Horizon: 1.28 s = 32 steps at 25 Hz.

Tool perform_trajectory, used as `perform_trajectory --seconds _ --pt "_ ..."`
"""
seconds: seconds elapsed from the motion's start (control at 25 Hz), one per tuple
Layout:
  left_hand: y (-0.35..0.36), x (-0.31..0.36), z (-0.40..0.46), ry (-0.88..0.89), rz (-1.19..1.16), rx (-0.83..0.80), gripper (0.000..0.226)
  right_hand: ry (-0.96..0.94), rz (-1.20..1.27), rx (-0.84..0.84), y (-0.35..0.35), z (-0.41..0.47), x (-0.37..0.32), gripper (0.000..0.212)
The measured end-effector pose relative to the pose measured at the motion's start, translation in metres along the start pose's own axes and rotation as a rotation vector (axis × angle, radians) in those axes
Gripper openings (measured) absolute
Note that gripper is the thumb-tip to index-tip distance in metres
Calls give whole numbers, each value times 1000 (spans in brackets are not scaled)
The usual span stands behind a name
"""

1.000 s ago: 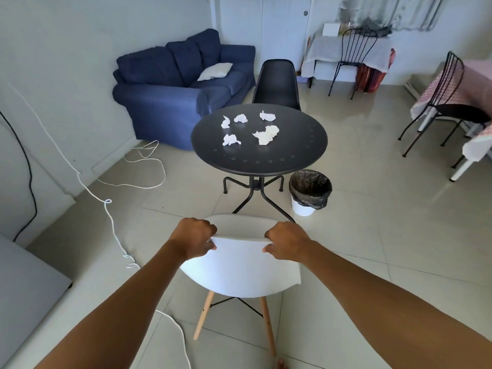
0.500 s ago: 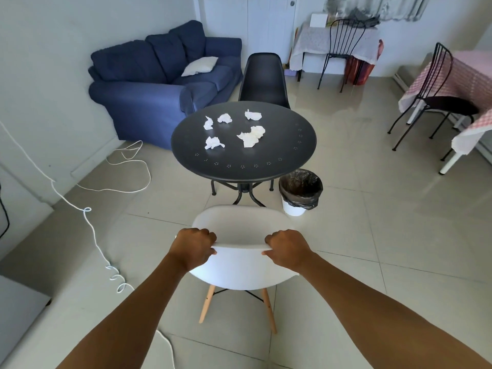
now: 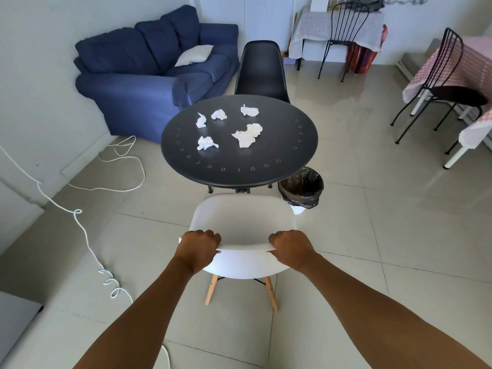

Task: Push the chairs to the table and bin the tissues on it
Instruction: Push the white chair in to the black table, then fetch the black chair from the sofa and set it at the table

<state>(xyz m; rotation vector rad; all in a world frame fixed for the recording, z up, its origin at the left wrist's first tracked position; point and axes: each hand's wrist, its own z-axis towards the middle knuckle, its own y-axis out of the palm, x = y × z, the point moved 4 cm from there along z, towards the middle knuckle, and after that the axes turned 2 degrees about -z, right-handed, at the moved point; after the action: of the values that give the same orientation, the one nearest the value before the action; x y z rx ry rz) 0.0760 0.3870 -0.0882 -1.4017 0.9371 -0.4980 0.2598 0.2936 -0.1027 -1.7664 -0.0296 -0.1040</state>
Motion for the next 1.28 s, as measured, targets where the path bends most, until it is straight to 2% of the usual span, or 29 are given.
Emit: perform_trajectory --seconds 0.4,0.64,0.76,1.04,1.28 --pt "8 -5 14 -73 5 -103 35 37 58 12 -1 6 4 40" --pt "-27 20 31 53 -246 -181 77 139 275 98 -6 -26 25 53" --pt "-55 62 64 102 -286 -121 88 260 264 120 -3 -56 63 49" --pt "-86 208 160 338 -246 -106 73 507 293 102 9 -111 201 44" --pt "-93 308 237 405 -207 -94 65 593 341 16 39 -144 314 43"
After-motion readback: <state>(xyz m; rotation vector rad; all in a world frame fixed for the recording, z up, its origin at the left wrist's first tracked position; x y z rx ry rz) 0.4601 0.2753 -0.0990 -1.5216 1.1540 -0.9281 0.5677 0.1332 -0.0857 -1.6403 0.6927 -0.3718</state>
